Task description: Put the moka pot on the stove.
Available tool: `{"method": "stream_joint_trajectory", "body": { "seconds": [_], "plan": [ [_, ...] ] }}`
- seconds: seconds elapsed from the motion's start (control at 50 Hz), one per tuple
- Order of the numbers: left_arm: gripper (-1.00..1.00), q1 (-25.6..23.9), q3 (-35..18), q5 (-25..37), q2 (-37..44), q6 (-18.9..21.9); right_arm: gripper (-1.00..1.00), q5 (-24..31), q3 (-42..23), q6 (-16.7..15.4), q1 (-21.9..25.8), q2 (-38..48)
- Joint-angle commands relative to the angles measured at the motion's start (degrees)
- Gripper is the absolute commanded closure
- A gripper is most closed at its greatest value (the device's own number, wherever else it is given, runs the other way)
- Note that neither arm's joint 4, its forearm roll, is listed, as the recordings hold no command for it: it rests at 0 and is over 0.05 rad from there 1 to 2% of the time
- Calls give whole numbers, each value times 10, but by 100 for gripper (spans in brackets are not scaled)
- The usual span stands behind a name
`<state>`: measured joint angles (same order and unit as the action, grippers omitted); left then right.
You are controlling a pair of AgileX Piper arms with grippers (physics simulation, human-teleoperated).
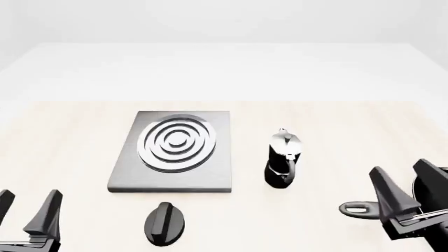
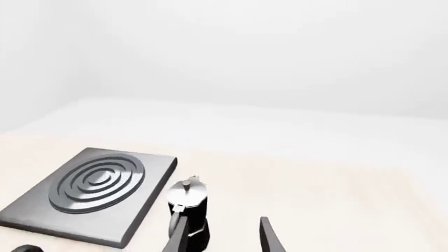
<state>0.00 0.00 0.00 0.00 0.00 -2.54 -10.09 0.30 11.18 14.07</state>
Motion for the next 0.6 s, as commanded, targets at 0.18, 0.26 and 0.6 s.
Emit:
{"method": "stream_joint_trajectory", "body": {
  "seconds": [0.18,0.26,0.6],
  "plan": [
    [-100,0,0,0,0,0,-100,-54,-32,-4,68,131],
    [-100,0,0,0,0,0,-100,-70,-35,-2,73,150],
    [-100,0,0,0,0,0,-100,-195,-28,6,106,303]
  ]
}}
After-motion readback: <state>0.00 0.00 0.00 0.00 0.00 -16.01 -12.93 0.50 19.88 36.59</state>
